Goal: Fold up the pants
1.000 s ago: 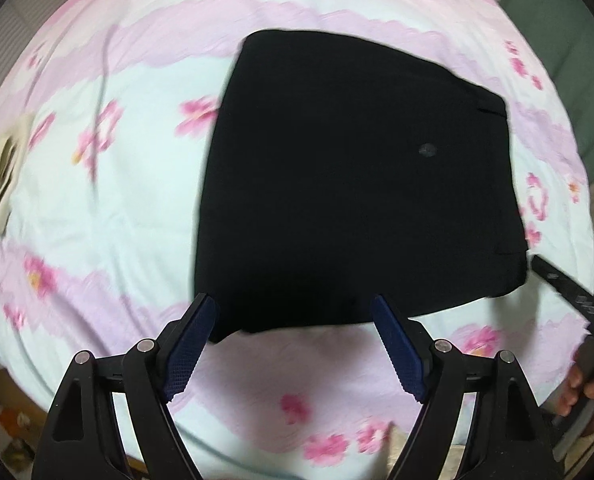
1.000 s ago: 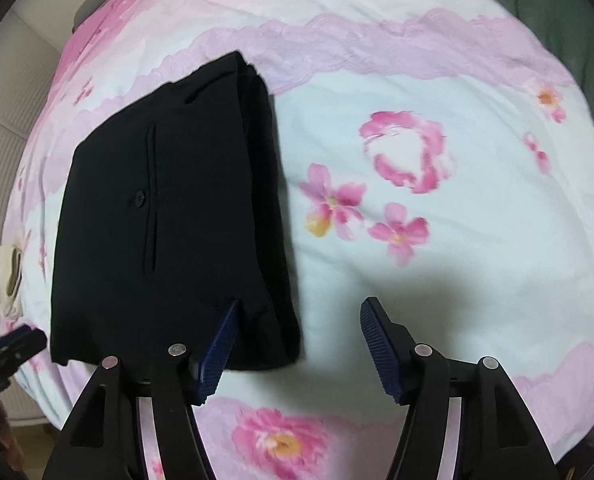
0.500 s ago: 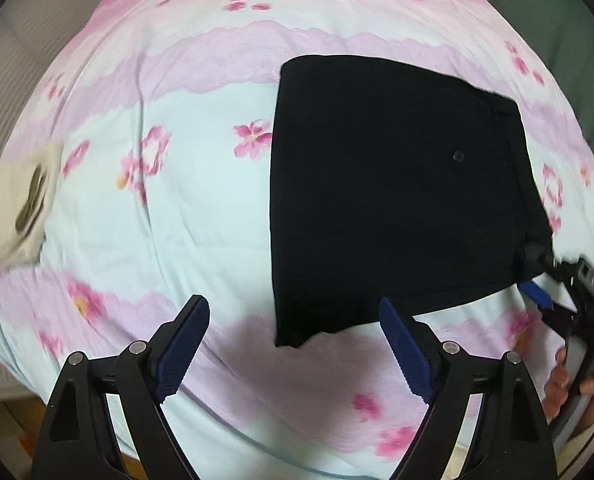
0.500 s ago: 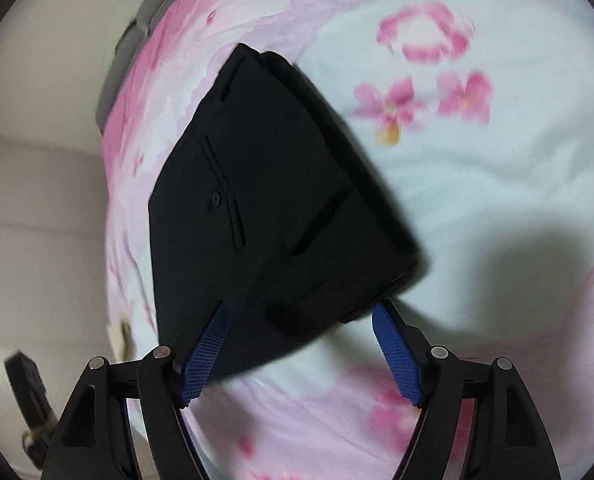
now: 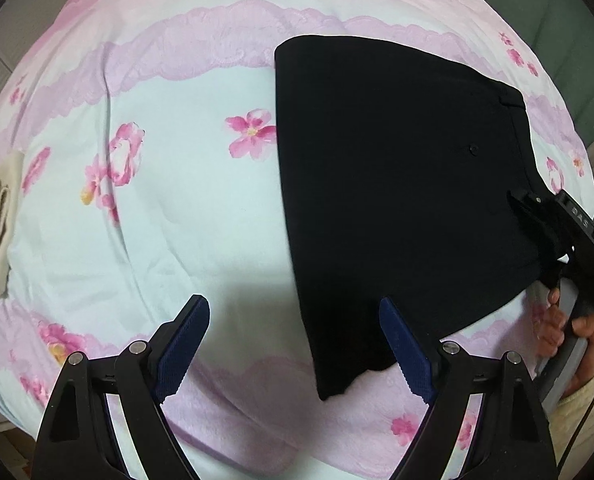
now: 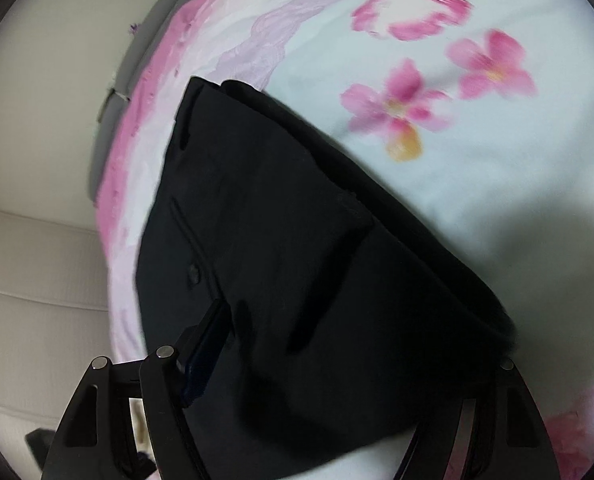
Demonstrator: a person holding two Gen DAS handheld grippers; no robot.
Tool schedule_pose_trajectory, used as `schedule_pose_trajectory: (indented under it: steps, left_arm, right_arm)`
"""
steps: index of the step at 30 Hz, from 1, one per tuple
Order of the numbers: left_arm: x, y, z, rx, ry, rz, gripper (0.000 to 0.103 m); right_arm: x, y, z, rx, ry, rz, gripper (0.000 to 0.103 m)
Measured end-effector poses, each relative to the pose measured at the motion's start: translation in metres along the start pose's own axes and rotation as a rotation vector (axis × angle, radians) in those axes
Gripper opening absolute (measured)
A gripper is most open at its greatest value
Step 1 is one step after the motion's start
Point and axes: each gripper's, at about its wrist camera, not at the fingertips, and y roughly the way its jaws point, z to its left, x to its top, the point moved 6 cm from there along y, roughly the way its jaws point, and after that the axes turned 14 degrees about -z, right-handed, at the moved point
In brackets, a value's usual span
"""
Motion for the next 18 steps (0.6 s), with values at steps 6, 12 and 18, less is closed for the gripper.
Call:
schedule_pose_trajectory:
  steps: [6, 12, 18]
  left_arm:
    - [0.027, 0.021, 0.011, -0.101, -0.001, -0.021, 0.087]
    - [0.073, 0.048, 0.014, -0.282, 0.009, -0.062, 0.086]
    - [0.101, 0.080, 0.008, -0.404, -0.002, -0.047, 0.078]
  right_arm:
    - [0.013, 0.015, 0.009, -0.122, -0.111, -0.009, 0.050]
    - [0.006, 0.003, 0.007, -0.151, -0.142, -0.046, 0.044]
    - [0.010, 0.009, 0.011, -0.159, -0.163, -0.061, 0.043]
